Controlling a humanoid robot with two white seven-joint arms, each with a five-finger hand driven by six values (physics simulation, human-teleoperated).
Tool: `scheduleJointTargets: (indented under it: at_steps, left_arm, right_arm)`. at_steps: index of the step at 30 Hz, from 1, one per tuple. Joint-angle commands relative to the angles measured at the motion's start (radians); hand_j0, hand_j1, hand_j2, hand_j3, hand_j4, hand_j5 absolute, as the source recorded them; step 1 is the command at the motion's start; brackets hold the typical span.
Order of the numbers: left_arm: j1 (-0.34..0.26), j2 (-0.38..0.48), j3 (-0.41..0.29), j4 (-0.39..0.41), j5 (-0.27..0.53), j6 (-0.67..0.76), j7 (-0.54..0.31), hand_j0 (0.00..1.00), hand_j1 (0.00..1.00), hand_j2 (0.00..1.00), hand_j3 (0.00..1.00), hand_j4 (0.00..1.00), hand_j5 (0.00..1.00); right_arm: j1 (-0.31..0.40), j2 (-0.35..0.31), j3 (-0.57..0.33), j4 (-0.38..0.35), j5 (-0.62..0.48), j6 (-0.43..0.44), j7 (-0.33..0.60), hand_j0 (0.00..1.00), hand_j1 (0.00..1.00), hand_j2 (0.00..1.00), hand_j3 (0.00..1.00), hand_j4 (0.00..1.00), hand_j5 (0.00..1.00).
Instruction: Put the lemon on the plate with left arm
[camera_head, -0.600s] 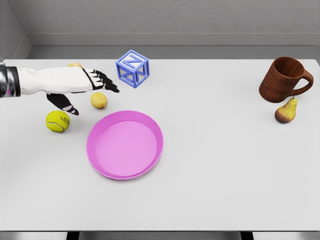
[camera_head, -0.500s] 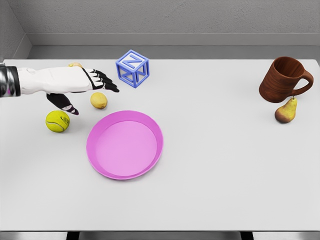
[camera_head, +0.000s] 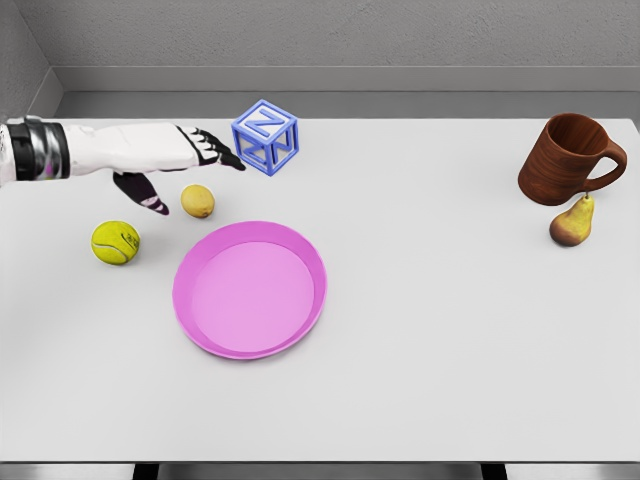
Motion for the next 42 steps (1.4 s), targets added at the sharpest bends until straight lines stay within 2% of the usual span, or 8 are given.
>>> scheduleJointTargets:
  at_steps: [1, 7, 9, 13, 21, 36, 39, 42]
  left_arm:
    - [-0.003, -0.034, 0.001, 0.070, -0.003, 0.003, 0.000, 1.00, 1.00, 1.00, 1.00, 1.00, 1.00]
    - [-0.008, -0.079, -0.006, 0.149, -0.057, 0.003, 0.000, 1.00, 1.00, 1.00, 1.00, 1.00, 1.00]
    - [-0.008, -0.112, 0.005, 0.190, -0.137, 0.003, 0.000, 1.00, 1.00, 1.00, 1.00, 1.00, 1.00]
    - [-0.006, -0.146, 0.010, 0.247, -0.178, 0.003, 0.000, 1.00, 1.00, 1.00, 1.00, 1.00, 1.00]
    - [-0.012, -0.198, 0.010, 0.368, -0.184, 0.003, 0.000, 1.00, 1.00, 1.00, 1.00, 1.00, 1.00]
    - [-0.028, -0.221, 0.008, 0.399, -0.186, 0.003, 0.000, 1.00, 1.00, 1.00, 1.00, 1.00, 1.00]
    - [-0.029, -0.223, 0.013, 0.391, -0.267, 0.003, 0.000, 1.00, 1.00, 1.00, 1.00, 1.00, 1.00]
    - [-0.029, -0.224, 0.025, 0.391, -0.290, 0.003, 0.000, 1.00, 1.00, 1.00, 1.00, 1.00, 1.00]
  right_arm:
    - [0.000, 0.000, 0.000, 0.000, 0.000, 0.000, 0.001, 1.00, 1.00, 1.00, 1.00, 1.00, 1.00]
    - [0.000, 0.000, 0.000, 0.000, 0.000, 0.000, 0.000, 1.00, 1.00, 1.00, 1.00, 1.00, 1.00]
    - [0.000, 0.000, 0.000, 0.000, 0.000, 0.000, 0.000, 1.00, 1.00, 1.00, 1.00, 1.00, 1.00]
    - [0.000, 0.000, 0.000, 0.000, 0.000, 0.000, 0.000, 1.00, 1.00, 1.00, 1.00, 1.00, 1.00]
    - [0.000, 0.000, 0.000, 0.000, 0.000, 0.000, 0.000, 1.00, 1.00, 1.00, 1.00, 1.00, 1.00]
    - [0.000, 0.000, 0.000, 0.000, 0.000, 0.000, 0.000, 1.00, 1.00, 1.00, 1.00, 1.00, 1.00]
    - [0.000, 0.000, 0.000, 0.000, 0.000, 0.000, 0.000, 1.00, 1.00, 1.00, 1.00, 1.00, 1.00]
    - [0.000, 0.000, 0.000, 0.000, 0.000, 0.000, 0.001, 1.00, 1.00, 1.00, 1.00, 1.00, 1.00]
